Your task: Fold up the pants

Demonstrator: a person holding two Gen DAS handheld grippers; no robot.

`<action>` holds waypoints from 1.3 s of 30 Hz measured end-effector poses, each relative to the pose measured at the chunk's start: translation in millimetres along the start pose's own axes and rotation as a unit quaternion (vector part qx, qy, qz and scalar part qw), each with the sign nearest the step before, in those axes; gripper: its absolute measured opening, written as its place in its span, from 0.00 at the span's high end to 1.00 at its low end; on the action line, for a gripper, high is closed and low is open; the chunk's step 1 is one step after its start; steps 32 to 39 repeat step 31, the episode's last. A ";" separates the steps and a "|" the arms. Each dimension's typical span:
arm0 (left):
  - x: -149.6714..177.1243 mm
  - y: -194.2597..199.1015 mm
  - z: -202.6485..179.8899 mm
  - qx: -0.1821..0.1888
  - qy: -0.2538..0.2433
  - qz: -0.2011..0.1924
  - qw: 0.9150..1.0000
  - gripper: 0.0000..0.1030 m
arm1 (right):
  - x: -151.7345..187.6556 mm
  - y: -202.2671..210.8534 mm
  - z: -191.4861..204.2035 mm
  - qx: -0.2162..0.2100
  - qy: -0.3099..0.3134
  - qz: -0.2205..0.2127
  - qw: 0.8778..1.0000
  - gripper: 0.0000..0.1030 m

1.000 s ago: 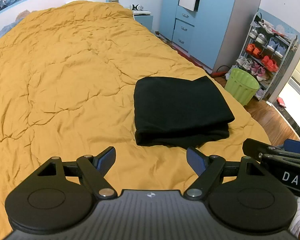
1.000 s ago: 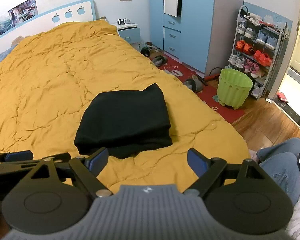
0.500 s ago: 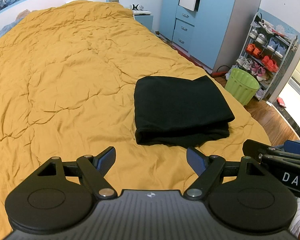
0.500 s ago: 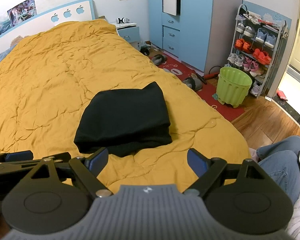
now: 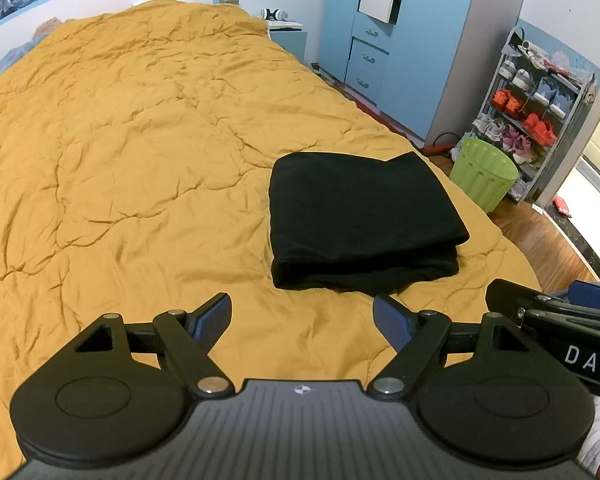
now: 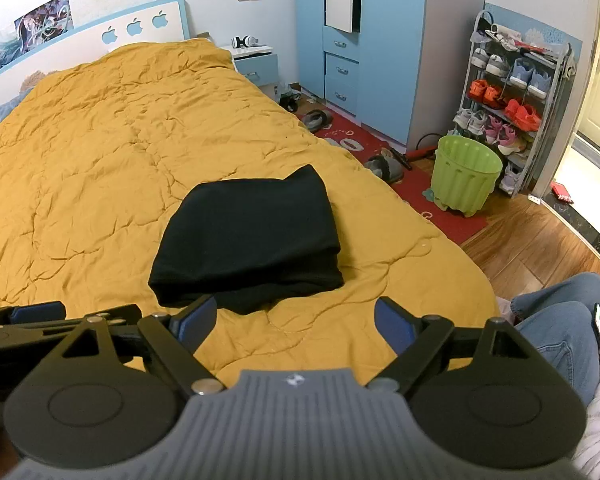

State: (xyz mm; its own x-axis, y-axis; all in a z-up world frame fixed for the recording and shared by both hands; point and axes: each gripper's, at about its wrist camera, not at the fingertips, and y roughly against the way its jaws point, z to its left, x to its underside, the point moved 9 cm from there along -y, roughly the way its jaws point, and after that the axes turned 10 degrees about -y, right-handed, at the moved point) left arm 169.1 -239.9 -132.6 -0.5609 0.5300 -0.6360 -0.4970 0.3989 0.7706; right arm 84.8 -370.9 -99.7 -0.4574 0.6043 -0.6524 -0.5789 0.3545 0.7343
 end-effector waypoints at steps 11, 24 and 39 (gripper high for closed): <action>0.1 0.1 0.4 0.000 0.001 0.000 1.000 0.09 | 0.7 1.7 -0.3 0.000 -0.001 0.000 1.000 0.20; 1.3 0.1 0.0 0.001 0.002 0.000 1.000 0.09 | 0.4 1.2 -0.1 0.000 0.000 0.000 1.000 0.20; 3.7 2.1 -2.3 -0.003 0.004 -0.008 1.000 0.09 | 2.6 4.1 0.1 0.000 -0.002 -0.001 1.000 0.20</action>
